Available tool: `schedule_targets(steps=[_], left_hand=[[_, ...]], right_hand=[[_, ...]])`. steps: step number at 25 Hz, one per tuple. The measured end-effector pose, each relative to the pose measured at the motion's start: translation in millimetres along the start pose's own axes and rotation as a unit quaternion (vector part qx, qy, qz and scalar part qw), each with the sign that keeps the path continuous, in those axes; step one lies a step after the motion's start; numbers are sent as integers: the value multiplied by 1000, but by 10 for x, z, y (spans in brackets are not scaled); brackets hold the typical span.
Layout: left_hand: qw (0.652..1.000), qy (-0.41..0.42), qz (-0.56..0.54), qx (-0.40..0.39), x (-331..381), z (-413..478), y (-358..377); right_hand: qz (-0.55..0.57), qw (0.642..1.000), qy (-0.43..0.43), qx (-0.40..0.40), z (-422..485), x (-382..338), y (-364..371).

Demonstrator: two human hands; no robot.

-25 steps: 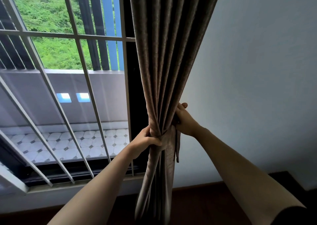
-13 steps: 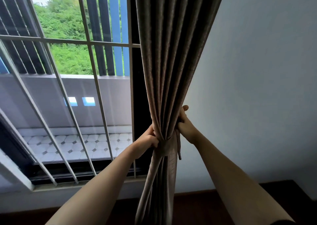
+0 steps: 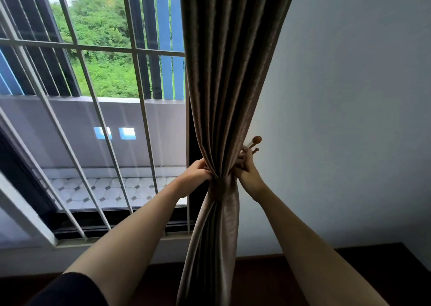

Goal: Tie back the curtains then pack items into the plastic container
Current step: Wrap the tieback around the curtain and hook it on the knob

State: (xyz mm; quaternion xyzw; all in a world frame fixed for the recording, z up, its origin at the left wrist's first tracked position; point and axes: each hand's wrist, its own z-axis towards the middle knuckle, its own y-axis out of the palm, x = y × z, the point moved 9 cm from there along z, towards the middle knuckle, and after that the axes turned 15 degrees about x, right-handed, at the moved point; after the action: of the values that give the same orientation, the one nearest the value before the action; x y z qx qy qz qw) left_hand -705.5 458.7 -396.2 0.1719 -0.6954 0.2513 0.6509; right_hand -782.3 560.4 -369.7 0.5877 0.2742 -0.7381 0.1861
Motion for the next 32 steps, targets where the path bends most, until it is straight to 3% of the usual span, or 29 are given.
schedule_targets(steps=[4, 14, 17, 21, 26, 29, 32], left_hand=[[1000, -4, -2, -31, -7, 33, 6], [997, 10, 24, -75, -16, 161, 89], [995, 22, 41, -94, 22, 189, 116], [997, 41, 30, -60, 72, 265, 48], [977, 149, 154, 6, 99, 327, -119], [977, 169, 90, 91, 23, 368, -239], [972, 192, 61, 120, 27, 336, -224]], right_hand=[[23, 998, 40, -47, -147, 116, 53], [-21, 998, -17, -65, -122, -36, 175], [-21, 998, -50, -27, -63, -48, 165], [-13, 998, -53, 26, -52, 9, 162], [4, 988, -84, 131, -93, -21, 166], [8, 981, -89, 174, -137, -41, 159], [-2, 972, -91, 217, -198, -44, 119]])
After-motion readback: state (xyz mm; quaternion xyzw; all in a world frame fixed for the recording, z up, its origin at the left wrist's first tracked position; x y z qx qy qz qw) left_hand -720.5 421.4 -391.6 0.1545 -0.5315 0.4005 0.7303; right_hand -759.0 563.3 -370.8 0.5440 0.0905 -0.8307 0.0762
